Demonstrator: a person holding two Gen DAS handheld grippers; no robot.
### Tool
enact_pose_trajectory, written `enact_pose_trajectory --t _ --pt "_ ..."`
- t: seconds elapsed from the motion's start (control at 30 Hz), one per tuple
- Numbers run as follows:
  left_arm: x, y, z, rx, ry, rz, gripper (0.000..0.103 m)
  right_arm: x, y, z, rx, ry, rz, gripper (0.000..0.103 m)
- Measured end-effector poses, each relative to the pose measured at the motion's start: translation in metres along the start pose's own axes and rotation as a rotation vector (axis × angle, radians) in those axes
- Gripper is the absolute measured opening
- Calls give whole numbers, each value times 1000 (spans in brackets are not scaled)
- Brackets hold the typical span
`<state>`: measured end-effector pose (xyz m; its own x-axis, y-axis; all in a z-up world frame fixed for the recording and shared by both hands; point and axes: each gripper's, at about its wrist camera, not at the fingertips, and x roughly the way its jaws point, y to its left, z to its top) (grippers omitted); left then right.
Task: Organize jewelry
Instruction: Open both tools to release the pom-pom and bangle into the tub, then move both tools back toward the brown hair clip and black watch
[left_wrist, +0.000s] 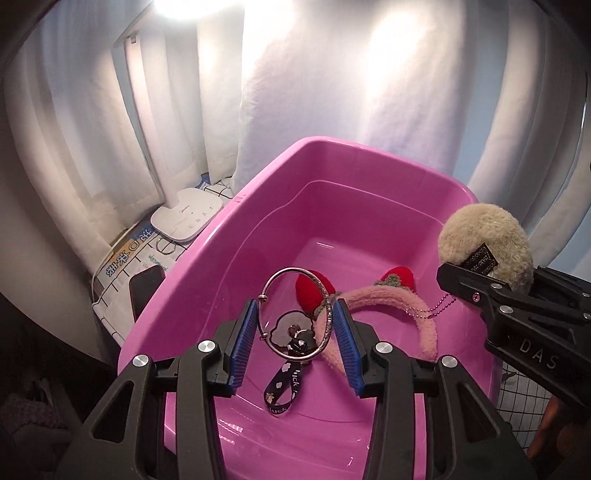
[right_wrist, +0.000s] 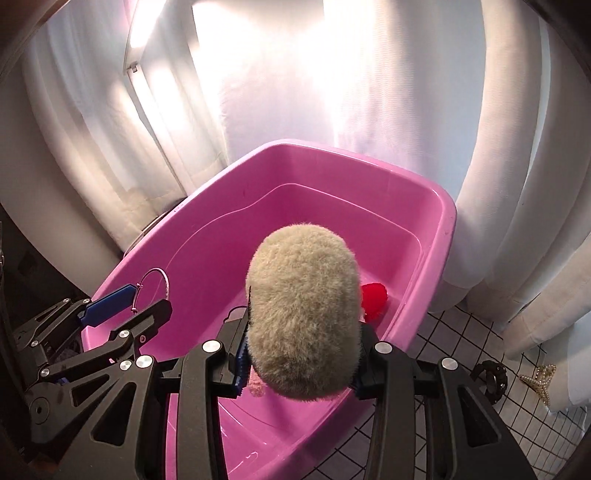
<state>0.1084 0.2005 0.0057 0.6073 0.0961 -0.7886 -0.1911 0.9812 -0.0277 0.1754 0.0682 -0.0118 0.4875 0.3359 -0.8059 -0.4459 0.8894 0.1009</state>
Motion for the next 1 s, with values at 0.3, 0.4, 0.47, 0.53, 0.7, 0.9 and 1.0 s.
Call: enact_pose_trajectory --t 0.3,0.4,0.47,0.53,0.7,0.9,1.0 --pt "23 8 -6 -32 76 -24 42 28 4 1 -18 100 -48 61" --pt "25 9 -7 -32 88 -22 55 26 1 2 -15 100 -69 62" --pt "22 10 -8 -33 73 -12 79 23 -1 2 -7 94 -74 62" --pt "16 10 -9 -31 44 -7 87 20 -3 1 2 84 -77 62" --pt "11 8 -10 -28 45 -1 89 5 -10 -1 41 49 -73 62" --pt "-7 -1 -13 -19 5 -12 90 -25 -19 -20 90 0 -58 62" --pt "-20 -12 -13 -3 -19 -34 90 -40 -28 -34 121 -17 -50 62"
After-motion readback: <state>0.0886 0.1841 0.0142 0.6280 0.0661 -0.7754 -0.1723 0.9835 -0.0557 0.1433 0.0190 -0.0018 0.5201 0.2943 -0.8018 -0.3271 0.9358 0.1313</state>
